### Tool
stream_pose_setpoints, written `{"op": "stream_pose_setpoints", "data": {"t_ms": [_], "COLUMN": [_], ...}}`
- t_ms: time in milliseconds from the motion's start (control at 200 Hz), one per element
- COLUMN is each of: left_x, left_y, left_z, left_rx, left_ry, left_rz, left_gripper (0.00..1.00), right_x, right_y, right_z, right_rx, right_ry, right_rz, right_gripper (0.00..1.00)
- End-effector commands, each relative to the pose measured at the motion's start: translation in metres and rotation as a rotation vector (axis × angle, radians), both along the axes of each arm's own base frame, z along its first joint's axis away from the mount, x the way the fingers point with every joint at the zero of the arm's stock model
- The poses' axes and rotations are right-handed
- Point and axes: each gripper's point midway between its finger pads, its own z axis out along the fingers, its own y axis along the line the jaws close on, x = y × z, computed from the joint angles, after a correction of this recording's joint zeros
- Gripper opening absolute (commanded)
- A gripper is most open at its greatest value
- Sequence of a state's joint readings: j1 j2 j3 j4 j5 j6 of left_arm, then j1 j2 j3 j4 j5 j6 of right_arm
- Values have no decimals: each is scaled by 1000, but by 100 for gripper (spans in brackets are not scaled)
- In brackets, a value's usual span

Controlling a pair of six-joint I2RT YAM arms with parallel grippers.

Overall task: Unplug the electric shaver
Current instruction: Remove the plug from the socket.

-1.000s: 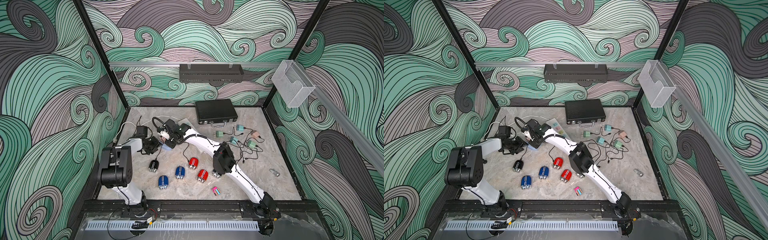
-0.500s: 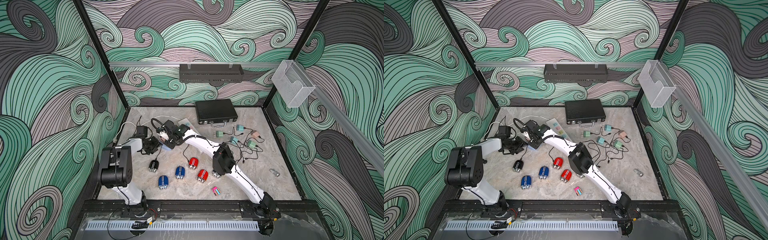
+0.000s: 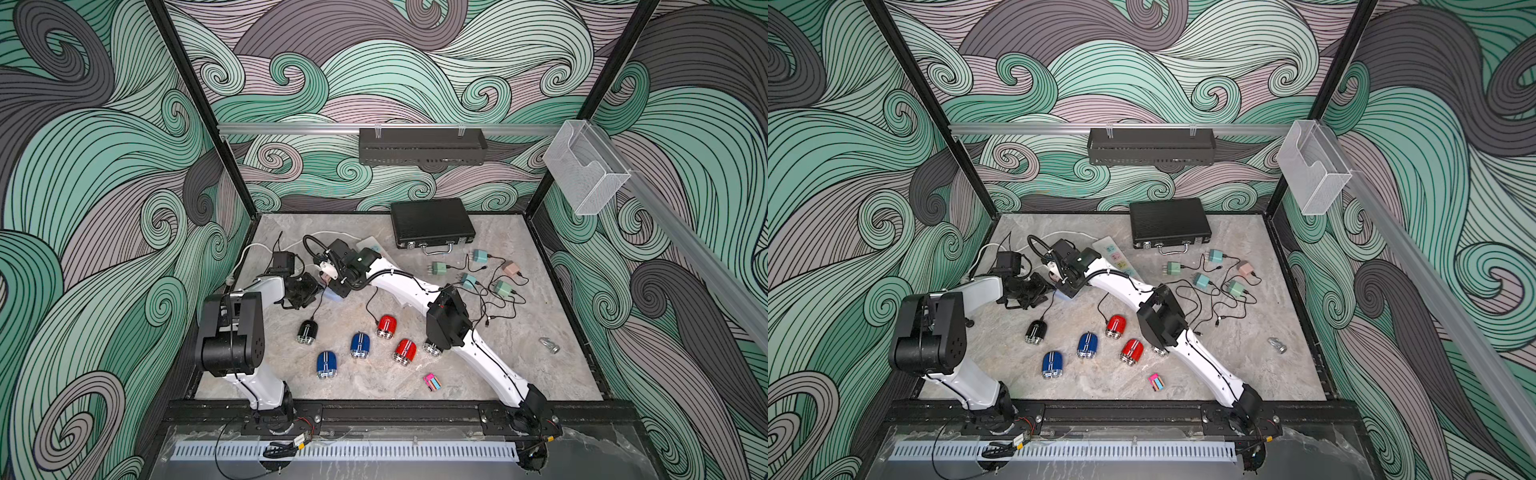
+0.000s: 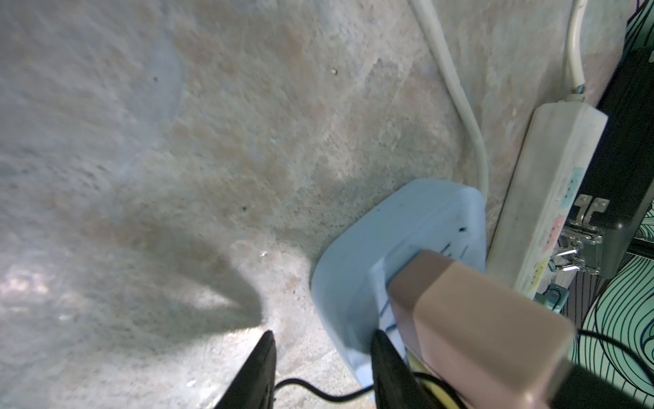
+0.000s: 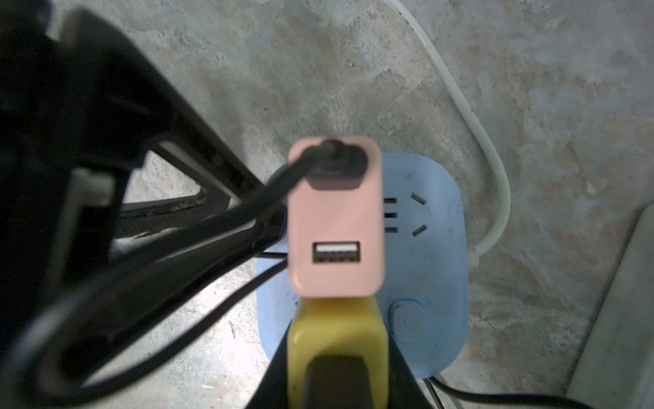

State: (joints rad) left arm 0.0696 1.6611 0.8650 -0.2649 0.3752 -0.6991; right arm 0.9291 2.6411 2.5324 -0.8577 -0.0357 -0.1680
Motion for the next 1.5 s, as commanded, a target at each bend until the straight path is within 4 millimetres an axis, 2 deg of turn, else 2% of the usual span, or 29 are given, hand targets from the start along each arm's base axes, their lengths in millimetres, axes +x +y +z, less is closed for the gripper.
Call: {"op": "stream_pose_setpoints", "data": {"t_ms": [0, 385, 715, 1061, 1306, 1491], "left_x": [-27, -25, -28, -33, -37, -38], "left_y": [10, 8, 9, 8, 8, 8], "left_z": [-30, -26, -20, -29, -33, -33], "left_rx": [60, 92, 181, 182, 183, 185], "left_ry": [129, 126, 137, 162, 169, 170], "left_rz": [14, -12, -42, -49, -53, -59], "left_gripper": [43, 43, 43, 43, 43, 43], "right_x": [9, 11, 11, 11, 5, 6], "right_y": [1, -3, -3, -7, -2, -3], "right_z": [57, 51, 60, 59, 68, 64], "right_rx": [83, 53, 51, 34, 94, 105], "right_ry": [-73, -87, -116, -121, -69, -40], "right_rz": [-14, -16, -13, -17, -9, -23], "right_gripper": [19, 19, 19, 18, 18, 18]}}
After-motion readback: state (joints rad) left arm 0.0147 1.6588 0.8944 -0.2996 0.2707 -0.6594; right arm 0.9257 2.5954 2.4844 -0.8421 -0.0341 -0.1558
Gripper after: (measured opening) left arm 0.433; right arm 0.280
